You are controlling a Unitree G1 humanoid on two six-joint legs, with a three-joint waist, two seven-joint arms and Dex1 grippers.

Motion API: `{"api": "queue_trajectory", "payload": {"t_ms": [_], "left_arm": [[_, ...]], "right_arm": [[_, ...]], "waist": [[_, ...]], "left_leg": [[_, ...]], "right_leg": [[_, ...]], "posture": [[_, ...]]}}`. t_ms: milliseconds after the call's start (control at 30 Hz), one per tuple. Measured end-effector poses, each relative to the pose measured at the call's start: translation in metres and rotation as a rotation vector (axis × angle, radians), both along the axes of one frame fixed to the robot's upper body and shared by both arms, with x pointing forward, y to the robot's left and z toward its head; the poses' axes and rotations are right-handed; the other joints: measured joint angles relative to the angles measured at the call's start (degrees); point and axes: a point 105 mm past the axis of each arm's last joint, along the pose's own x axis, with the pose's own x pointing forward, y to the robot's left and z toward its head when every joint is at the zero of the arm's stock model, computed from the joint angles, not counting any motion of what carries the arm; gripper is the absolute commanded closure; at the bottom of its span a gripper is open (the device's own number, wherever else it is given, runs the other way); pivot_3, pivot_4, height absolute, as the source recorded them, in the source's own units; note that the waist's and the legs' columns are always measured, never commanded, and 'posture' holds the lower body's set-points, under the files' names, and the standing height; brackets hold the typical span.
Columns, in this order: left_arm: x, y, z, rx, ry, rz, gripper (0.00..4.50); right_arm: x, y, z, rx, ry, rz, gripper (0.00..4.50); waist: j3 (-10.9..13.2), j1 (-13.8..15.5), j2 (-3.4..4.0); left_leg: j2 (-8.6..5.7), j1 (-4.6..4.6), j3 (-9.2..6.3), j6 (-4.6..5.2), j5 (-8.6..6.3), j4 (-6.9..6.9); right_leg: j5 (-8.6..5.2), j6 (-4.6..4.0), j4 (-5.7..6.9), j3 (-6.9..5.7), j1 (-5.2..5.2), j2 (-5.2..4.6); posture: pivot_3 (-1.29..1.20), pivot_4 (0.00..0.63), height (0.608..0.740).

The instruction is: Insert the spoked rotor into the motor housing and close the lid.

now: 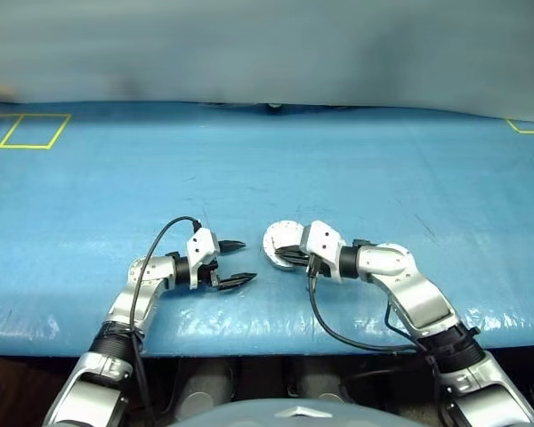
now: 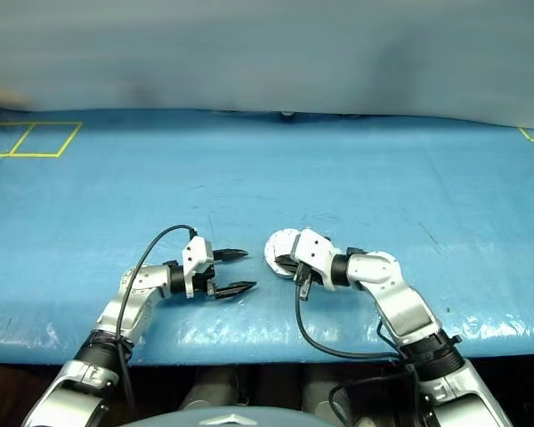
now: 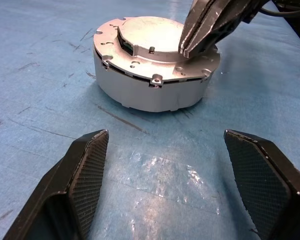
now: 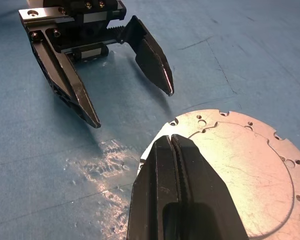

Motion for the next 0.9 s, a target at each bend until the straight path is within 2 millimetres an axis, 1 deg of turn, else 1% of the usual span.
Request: {"api": "queue_trajectory", "payload": {"t_ms": [133, 200, 300, 367, 400, 500, 667, 700, 900], "left_arm": [[0.000, -0.003, 0.000, -0.010, -0.003, 0.000, 0.56], [0.000, -0.004, 0.001, -0.015, -0.003, -0.001, 0.56], [0.000, -0.005, 0.001, -0.016, -0.003, -0.001, 0.56], [0.000, -0.005, 0.001, -0.017, -0.003, -0.002, 0.56], [0.000, -0.005, 0.001, -0.017, -0.003, -0.002, 0.56], [-0.001, -0.006, 0.000, -0.017, -0.002, -0.005, 0.56], [-0.001, -0.007, 0.000, -0.015, 0.000, -0.009, 0.56], [-0.001, -0.007, 0.000, -0.015, -0.001, -0.008, 0.56], [-0.001, -0.007, 0.000, -0.015, -0.003, -0.004, 0.56]], "right_arm": [[0.007, 0.002, 0.003, 0.130, -0.027, -0.154, 4.48], [0.012, -0.001, 0.007, 0.172, -0.040, -0.211, 4.48], [0.015, -0.006, 0.014, 0.228, -0.050, -0.268, 3.88], [0.014, -0.007, 0.018, 0.248, -0.056, -0.287, 3.22], [0.013, -0.007, 0.017, 0.254, -0.052, -0.295, 2.84], [0.011, -0.007, 0.013, 0.270, -0.026, -0.316, 1.90], [0.012, -0.005, 0.017, 0.305, -0.030, -0.340, 0.24], [0.013, -0.005, 0.017, 0.312, -0.030, -0.351, 0.03], [0.016, -0.006, 0.010, 0.317, 0.000, -0.390, 0.03]], "waist": [[0.0, 0.0, 0.02], [0.0, 0.0, 0.02], [0.0, 0.1, 0.02], [0.0, 0.1, 0.02], [0.0, 0.1, 0.02], [0.0, 0.0, 0.02], [0.0, 0.0, 0.02], [0.0, 0.0, 0.02], [0.0, 0.0, 0.02]], "left_leg": [[0.00, -0.04, -0.01, -0.06, 0.04, 0.00], [0.00, -0.04, -0.01, -0.06, 0.04, 0.01], [-0.01, -0.04, -0.01, -0.06, 0.04, -0.01], [0.00, -0.04, -0.01, -0.05, 0.04, -0.03], [0.00, -0.04, -0.01, -0.05, 0.04, -0.05], [0.00, -0.04, -0.01, -0.05, 0.04, -0.05], [0.00, -0.03, -0.01, -0.05, 0.04, -0.03], [0.00, -0.03, -0.01, -0.05, 0.04, -0.02], [-0.01, -0.03, -0.01, -0.05, 0.04, -0.03]], "right_leg": [[-0.05, 0.10, 0.07, 0.01, -0.08, 0.01], [-0.04, 0.09, 0.06, 0.00, -0.07, 0.01], [0.07, -0.09, 0.05, 0.00, -0.08, 0.01], [0.08, -0.14, 0.05, 0.00, -0.09, 0.02], [0.08, -0.14, 0.05, -0.01, -0.10, 0.02], [0.07, -0.15, 0.06, 0.00, -0.10, 0.03], [-0.04, 0.04, 0.06, -0.01, -0.08, 0.03], [-0.04, 0.04, 0.06, -0.01, -0.08, 0.03], [0.07, -0.14, 0.06, -0.01, -0.09, 0.04]], "posture": [[0.00, 0.150, 0.740], [0.00, 0.150, 0.740], [0.00, 0.150, 0.740], [0.00, 0.150, 0.740], [0.00, 0.150, 0.740], [0.00, 0.150, 0.740], [0.00, 0.150, 0.740], [0.00, 0.150, 0.740], [0.00, 0.150, 0.740]]}}
